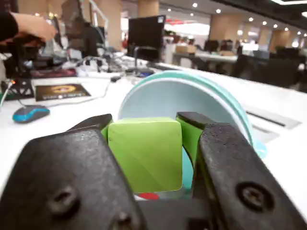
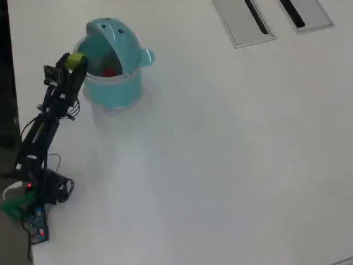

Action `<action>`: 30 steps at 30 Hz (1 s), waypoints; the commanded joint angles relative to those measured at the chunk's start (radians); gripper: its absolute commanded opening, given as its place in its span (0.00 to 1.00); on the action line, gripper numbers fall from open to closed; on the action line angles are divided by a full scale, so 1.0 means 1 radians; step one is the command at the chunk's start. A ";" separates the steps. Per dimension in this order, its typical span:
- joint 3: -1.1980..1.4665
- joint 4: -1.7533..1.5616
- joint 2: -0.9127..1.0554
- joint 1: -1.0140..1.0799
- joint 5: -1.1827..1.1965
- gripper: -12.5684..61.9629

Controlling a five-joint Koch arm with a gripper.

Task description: Grasp RGB lego blocks and put them in the bin one by one.

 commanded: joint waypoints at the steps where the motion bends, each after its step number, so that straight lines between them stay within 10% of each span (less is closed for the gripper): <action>1: -0.138 -0.008 -0.021 -0.009 -0.023 0.20; 7: -0.373 -0.006 -0.296 -0.012 -0.028 0.25; 10: -0.446 -0.009 -0.405 0.015 -0.034 0.54; 14: -0.433 -0.012 -0.405 0.029 -0.037 0.63; 30: -0.100 -0.006 -0.094 -0.003 -0.075 0.61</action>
